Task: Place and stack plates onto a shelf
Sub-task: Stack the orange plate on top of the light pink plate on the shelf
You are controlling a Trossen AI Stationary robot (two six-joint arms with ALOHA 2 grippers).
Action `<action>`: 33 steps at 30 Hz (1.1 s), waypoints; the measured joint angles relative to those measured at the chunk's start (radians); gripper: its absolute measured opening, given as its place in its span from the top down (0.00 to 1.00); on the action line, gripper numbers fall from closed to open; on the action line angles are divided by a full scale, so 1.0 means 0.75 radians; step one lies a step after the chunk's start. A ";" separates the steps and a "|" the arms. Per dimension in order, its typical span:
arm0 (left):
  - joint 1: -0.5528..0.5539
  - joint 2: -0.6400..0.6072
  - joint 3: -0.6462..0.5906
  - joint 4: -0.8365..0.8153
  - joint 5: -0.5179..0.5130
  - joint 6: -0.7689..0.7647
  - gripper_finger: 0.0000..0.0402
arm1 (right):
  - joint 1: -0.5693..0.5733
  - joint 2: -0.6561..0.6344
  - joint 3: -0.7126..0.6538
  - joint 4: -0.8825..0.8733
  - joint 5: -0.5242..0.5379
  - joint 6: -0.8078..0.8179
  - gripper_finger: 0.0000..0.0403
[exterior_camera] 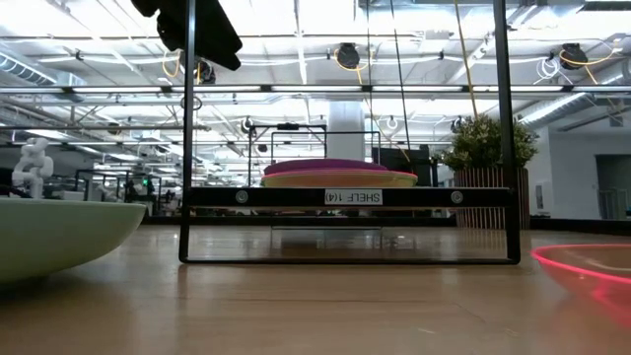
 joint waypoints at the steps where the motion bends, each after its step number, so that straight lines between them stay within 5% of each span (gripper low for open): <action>1: 0.000 0.000 0.000 0.000 0.000 0.002 0.46 | 0.000 0.000 0.000 0.000 0.001 -0.003 0.86; 9: 0.000 0.000 0.000 0.000 -0.001 0.005 0.46 | -0.001 0.002 -0.002 0.003 0.006 -0.014 0.99; 21: 0.000 0.000 0.000 -0.001 -0.001 0.004 0.46 | 0.032 -0.010 -0.005 0.089 0.124 0.009 1.00; 33: 0.000 0.000 0.000 -0.001 -0.001 0.004 0.46 | 0.104 -0.207 -0.005 0.108 0.278 -0.002 1.00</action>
